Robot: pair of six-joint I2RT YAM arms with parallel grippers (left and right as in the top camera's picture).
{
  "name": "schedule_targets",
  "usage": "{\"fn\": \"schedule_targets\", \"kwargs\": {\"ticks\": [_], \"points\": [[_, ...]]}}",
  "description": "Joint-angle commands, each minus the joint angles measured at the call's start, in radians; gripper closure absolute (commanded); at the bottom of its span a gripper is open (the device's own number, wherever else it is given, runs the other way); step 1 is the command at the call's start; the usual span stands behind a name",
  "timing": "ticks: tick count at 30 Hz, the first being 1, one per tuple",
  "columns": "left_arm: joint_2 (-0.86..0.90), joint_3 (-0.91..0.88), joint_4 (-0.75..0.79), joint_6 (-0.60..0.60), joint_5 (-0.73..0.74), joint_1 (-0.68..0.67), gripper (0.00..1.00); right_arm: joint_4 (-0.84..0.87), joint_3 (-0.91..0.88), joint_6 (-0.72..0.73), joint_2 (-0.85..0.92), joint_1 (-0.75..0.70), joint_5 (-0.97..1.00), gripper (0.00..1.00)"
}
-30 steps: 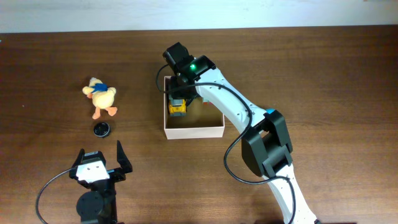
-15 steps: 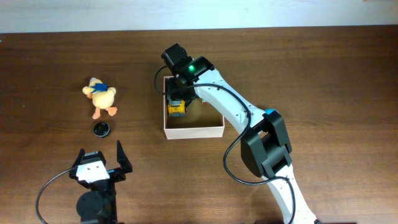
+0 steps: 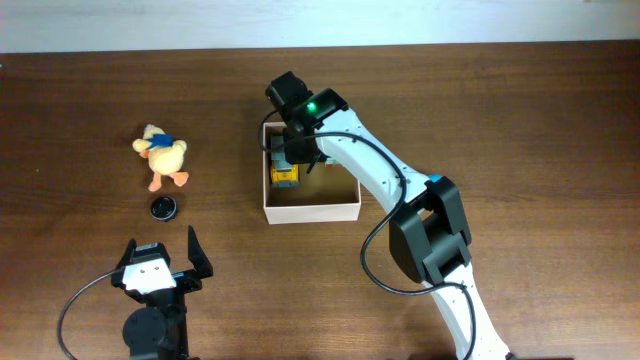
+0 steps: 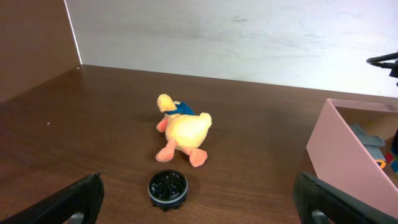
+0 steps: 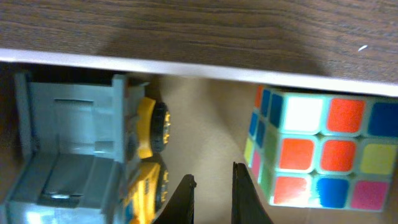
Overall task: Pack container
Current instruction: 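Lift the right gripper and move it right toward the blue ball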
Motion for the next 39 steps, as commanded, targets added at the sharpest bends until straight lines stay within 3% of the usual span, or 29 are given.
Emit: {"fn": "schedule_targets", "kwargs": {"ticks": [1, 11, 16, 18, 28, 39], "points": [[-0.008, -0.006, 0.003, -0.013, 0.017, 0.005, 0.01, -0.025, 0.031, -0.057, -0.061, -0.008, 0.048, 0.92], [-0.008, -0.006, 0.003, -0.013, 0.018, 0.005, 0.01, -0.22, 0.242, -0.073, -0.166, -0.114, 0.061, 0.78], [-0.008, -0.006, 0.003, -0.013, 0.018, 0.005, 0.01, -0.338, 0.286, -0.082, -0.181, -0.215, 0.105, 0.65], [-0.008, -0.006, 0.003, -0.013, 0.018, 0.005, 0.01, -0.386, 0.282, -0.082, -0.18, -0.259, 0.111, 0.64], [-0.008, -0.006, 0.003, -0.013, 0.018, 0.005, 0.01, -0.426, 0.055, -0.082, -0.18, -0.432, 0.092, 0.64], [-0.008, -0.006, 0.003, -0.013, 0.018, 0.005, 0.01, -0.356, -0.232, -0.085, -0.18, -0.451, 0.006, 0.64]]}}
